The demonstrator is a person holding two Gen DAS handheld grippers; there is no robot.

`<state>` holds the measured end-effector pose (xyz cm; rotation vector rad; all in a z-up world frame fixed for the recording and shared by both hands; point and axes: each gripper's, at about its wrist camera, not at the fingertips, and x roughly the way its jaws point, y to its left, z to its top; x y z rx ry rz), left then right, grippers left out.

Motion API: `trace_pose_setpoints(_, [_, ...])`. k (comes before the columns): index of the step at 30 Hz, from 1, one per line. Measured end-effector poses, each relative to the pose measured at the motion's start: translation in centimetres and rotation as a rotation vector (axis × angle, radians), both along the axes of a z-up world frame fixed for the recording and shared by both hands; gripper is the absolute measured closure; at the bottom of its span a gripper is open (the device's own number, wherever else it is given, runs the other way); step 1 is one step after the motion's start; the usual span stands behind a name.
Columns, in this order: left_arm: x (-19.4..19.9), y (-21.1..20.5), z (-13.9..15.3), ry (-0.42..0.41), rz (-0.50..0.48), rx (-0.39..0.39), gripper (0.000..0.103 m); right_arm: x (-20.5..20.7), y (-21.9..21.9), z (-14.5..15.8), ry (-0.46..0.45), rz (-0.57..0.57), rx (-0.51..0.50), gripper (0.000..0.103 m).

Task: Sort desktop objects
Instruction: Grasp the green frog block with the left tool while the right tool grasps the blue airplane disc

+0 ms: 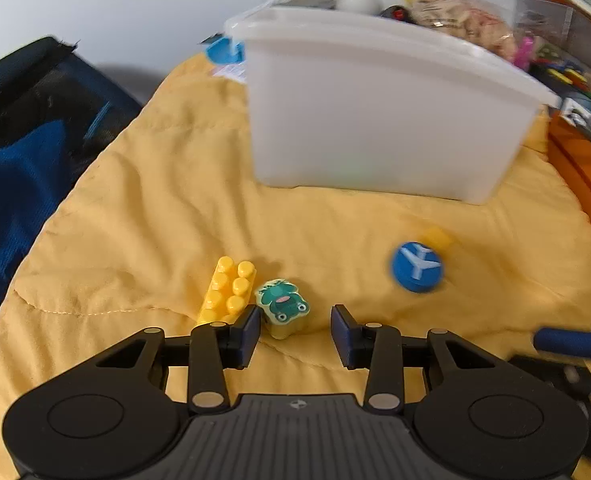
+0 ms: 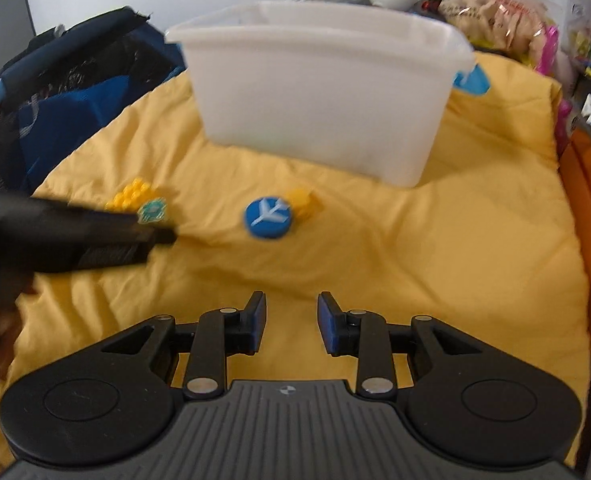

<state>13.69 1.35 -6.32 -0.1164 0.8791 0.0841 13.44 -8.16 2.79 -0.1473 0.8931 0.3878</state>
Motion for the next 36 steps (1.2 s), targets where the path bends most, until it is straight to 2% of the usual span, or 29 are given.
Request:
trace_pose_setpoints(1, [0.1,0.3,-0.2,0.002,-0.001,-0.016,0.064,-0.1,0.2,0.0,-0.002,0.005,-0.001,0.071])
trace_pose_setpoints(3, [0.0,1.0,-0.6,-0.005,-0.001,-0.017,0.075,-0.1,0.3,0.0,-0.003,0.01,-0.008,0.071])
trace_pose_setpoints(6, [-0.2,1.1,-0.5,-0.015,-0.079,0.004,0.076,0.4,0.5,0.0,-0.012,0.013,-0.012,0.071])
trace_pose_setpoints(12, [-3.2,0.6,-0.1,0.013,-0.216,-0.038,0.076,2.7,2.0,0.1,-0.063,0.046,-0.002,0.071])
trace_pose_setpoints(15, [-5.2,0.5,-0.5,0.038,-0.244,-0.05,0.075,4.6,2.7,-1.0,-0.027,0.03,0.003,0.071])
trace_pose_setpoints(16, [-5.9,0.3,-0.3,0.039,-0.256,-0.042,0.075,5.2,2.9,-1.4,-0.006,0.021,0.018,0.07])
trace_pose_setpoints(20, [-7.0,0.0,-0.4,0.05,-0.278,-0.046,0.075,7.1,3.5,-2.5,0.013,-0.018,0.035,0.049])
trace_pose_setpoints(22, [-7.3,-0.2,-0.5,0.051,-0.28,-0.061,0.075,7.8,4.5,-2.9,-0.01,-0.003,-0.014,0.049])
trace_pose_setpoints(24, [-7.4,-0.1,-0.6,0.05,-0.275,-0.067,0.075,8.1,4.9,-3.0,-0.017,0.016,-0.016,0.052])
trace_pose_setpoints(25, [-7.4,0.0,-0.7,0.049,-0.271,-0.07,0.075,8.1,4.9,-3.0,-0.018,0.021,-0.008,0.061])
trace_pose_setpoints(31, [-7.7,-0.2,-0.9,0.047,-0.274,-0.06,0.075,5.1,3.4,-2.0,-0.004,0.045,0.001,0.061])
trace_pose_setpoints(36, [-7.9,-0.4,-1.0,0.042,-0.28,-0.052,0.071,0.8,1.2,-1.4,0.0,0.069,-0.052,0.061])
